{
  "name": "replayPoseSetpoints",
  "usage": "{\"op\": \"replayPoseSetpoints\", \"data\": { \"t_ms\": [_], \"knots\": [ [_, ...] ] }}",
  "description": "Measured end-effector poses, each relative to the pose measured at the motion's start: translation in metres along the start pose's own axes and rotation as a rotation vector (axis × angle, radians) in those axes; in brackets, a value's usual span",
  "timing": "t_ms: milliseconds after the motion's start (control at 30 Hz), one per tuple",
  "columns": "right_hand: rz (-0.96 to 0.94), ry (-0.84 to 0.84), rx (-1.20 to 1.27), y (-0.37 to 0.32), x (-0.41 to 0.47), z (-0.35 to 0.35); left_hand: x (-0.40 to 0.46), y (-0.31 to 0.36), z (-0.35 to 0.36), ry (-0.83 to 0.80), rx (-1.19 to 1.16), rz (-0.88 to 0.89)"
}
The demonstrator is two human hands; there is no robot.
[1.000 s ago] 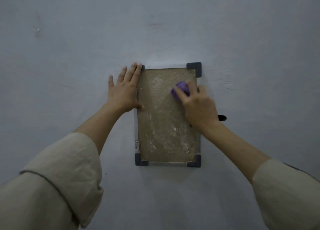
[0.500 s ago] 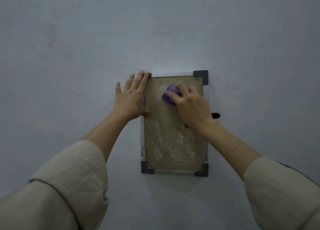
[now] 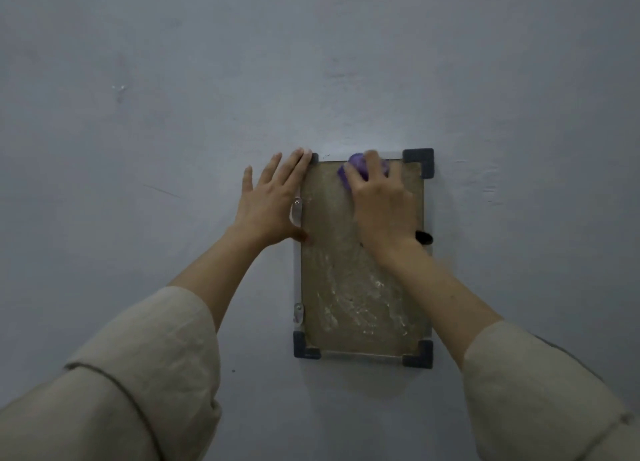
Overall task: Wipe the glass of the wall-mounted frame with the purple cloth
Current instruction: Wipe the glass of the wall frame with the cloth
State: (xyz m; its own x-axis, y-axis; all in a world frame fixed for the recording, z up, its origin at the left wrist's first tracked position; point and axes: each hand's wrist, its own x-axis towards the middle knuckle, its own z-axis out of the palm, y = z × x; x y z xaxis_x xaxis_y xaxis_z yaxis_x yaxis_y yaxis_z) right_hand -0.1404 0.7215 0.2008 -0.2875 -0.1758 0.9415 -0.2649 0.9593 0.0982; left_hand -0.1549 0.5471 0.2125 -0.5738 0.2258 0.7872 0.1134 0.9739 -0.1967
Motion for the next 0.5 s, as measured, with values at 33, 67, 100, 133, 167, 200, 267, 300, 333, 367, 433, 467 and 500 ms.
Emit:
{"op": "replayPoseSetpoints", "data": {
  "t_ms": [33,67,100,133,167,200,267,300,333,367,433,467,500],
  "knots": [
    [-0.085,-0.034,-0.007,-0.007,-0.006,0.002,0.0,-0.003,0.0,-0.007,0.001,0.016],
    [-0.187,-0.073,-0.021,-0.012,-0.012,0.006,0.0,-0.007,-0.001,-0.012,0.007,0.033],
    [-0.278,-0.112,-0.036,-0.013,-0.017,0.008,0.001,-0.011,-0.002,-0.015,0.02,0.052],
    [-0.33,-0.127,-0.04,-0.01,-0.016,0.008,0.001,-0.014,-0.003,-0.015,0.034,0.068],
    [-0.325,-0.116,-0.039,-0.005,-0.011,0.006,0.001,-0.017,-0.003,-0.01,0.042,0.08],
    [-0.271,-0.087,-0.03,0.001,-0.004,0.003,0.002,-0.019,-0.004,-0.005,0.046,0.089],
    [-0.095,-0.009,-0.016,0.006,0.007,-0.001,0.002,-0.021,-0.003,0.004,0.048,0.096],
    [-0.034,0.007,-0.01,0.004,0.007,-0.002,0.002,-0.021,-0.001,0.009,0.047,0.094],
    [-0.027,0.011,-0.017,-0.001,0.006,-0.001,0.001,-0.022,0.0,0.013,0.043,0.089],
    [-0.07,0.002,-0.027,-0.008,0.001,0.001,0.0,-0.022,0.001,0.015,0.039,0.084],
    [-0.245,-0.065,-0.024,-0.019,-0.009,0.009,-0.002,-0.023,0.002,0.019,0.042,0.072],
    [-0.321,-0.105,-0.015,-0.019,-0.011,0.011,-0.002,-0.022,0.003,0.022,0.046,0.068],
    [-0.348,-0.116,0.001,-0.016,-0.009,0.01,-0.003,-0.022,0.003,0.023,0.046,0.065]
  ]
}}
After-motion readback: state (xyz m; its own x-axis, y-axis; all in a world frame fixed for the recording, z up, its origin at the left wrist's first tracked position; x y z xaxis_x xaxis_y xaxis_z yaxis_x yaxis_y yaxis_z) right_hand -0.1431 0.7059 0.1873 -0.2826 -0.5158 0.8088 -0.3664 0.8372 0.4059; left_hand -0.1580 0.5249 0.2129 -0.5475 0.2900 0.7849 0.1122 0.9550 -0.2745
